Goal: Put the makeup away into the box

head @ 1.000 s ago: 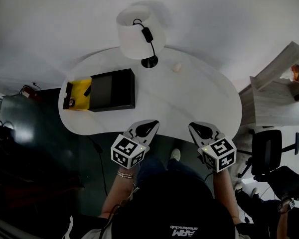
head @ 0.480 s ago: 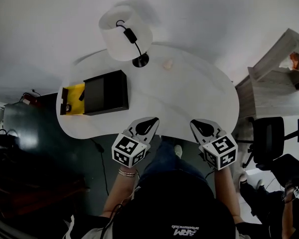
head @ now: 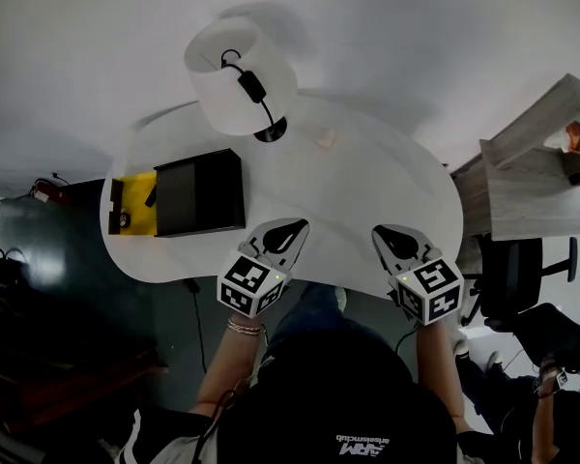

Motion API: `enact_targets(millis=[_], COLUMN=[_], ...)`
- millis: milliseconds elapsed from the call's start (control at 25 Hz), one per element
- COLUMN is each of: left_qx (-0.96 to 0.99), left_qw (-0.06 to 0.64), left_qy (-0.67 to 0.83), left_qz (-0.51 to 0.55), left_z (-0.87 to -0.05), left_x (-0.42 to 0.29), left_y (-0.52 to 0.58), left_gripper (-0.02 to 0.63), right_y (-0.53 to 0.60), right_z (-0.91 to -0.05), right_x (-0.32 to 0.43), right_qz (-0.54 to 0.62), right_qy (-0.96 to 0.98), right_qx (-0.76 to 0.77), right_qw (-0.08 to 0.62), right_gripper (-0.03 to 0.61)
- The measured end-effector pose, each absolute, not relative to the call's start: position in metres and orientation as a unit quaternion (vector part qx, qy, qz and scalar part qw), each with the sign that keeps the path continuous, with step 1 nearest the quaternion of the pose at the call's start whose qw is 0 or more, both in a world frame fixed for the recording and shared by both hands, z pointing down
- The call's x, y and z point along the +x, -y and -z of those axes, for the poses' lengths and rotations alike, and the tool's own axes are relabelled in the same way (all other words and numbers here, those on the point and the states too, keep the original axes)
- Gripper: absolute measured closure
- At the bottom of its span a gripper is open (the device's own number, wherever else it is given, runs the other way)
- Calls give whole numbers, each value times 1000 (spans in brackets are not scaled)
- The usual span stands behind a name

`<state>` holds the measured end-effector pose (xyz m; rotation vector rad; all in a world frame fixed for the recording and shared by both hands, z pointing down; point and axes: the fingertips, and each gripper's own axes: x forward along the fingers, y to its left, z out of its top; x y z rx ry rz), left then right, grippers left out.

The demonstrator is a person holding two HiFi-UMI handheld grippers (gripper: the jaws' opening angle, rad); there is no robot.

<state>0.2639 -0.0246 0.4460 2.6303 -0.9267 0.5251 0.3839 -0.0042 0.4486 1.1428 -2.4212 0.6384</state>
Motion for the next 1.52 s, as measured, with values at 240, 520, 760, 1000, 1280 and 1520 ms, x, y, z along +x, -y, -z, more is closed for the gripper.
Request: enact_targets(millis=[240,520,760,1000,1280,1520], left_qx=[914,905,897,893,888,875], left_qw=[155,183,204,227,238,240], left_qy=[325,330,341,337,339,372], left_qz=[-187,-196,-191,-194,-201,-196], left_z=[-452,-473,-489,-511,-534,-549], left_x=[258,242,231,233,243,241], left_y=[57,92,121,146,168,180], left_gripper=[597,597,597,595,595,595], right_y=[43,89,123,158,191,211], right_z=[-451,-458,-474,-493,-519,-540], right_x=[378,357,342,333,333,329], right_qz=[-226,-228,-235,-238,-245,-248], right_qy=[863,866,865,864,859,859], right_qx=[402,385,374,371,372,371], right_qw=[204,224,238,244,252,251], right_gripper=[548,548,548,548,546,546])
